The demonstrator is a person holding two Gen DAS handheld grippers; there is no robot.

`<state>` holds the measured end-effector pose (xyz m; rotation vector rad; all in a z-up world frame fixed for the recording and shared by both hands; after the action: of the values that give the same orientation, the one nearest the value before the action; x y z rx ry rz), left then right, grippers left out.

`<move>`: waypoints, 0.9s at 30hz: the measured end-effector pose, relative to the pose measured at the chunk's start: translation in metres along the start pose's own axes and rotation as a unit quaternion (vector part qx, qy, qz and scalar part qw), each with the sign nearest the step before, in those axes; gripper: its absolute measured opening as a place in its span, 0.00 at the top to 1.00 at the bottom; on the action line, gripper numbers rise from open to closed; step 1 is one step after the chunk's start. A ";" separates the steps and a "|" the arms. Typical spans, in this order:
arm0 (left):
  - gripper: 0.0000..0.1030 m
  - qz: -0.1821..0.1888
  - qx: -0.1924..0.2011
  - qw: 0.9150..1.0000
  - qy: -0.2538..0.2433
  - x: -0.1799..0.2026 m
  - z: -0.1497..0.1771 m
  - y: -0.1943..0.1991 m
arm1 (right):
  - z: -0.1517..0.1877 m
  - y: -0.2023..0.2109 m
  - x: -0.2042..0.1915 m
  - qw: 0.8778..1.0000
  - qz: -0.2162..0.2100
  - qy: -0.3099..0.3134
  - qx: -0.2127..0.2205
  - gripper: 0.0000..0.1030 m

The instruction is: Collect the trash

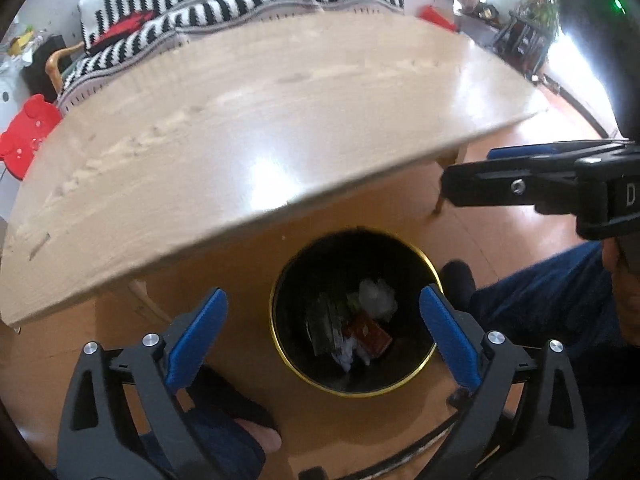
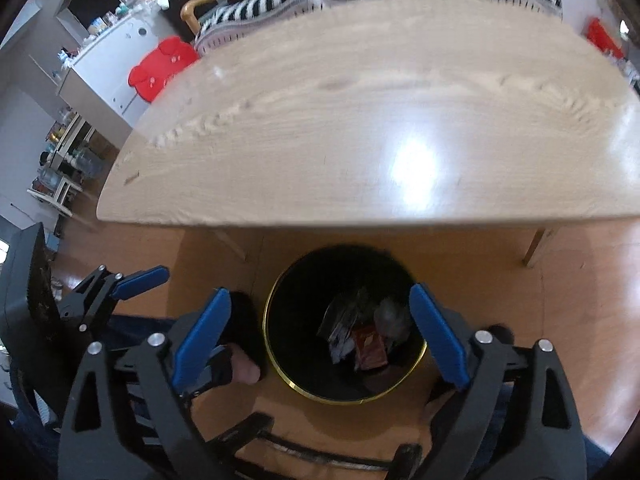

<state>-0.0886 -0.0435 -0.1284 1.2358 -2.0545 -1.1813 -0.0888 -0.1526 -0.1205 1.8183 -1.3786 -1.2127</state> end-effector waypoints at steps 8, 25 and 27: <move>0.06 -0.079 0.081 0.992 0.049 -0.065 -0.076 0.045 | -0.086 0.059 0.018 0.993 0.034 -0.018 0.115 0.07; 0.06 -0.073 0.084 0.988 0.103 -0.116 -0.155 0.006 | -0.144 0.025 0.083 0.985 0.106 -0.070 0.115 0.07; 0.06 -0.065 0.073 0.988 0.118 -0.118 -0.152 -0.001 | -0.138 0.019 0.086 0.987 0.093 -0.089 0.098 0.07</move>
<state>0.0809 -0.0062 -0.0451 1.5220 -1.9362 -0.9023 0.0322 -0.2528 -0.0720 1.6956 -1.7818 -1.1995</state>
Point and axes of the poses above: each gripper's, at about its wrist camera, not at the fingertips, and y roughly against the way its jaws point, x to its right, z to its underside, the point moved 9 cm from there along -y, roughly the way its jaws point, and after that the axes turned 5 degrees about -y, right-handed, at the moved point
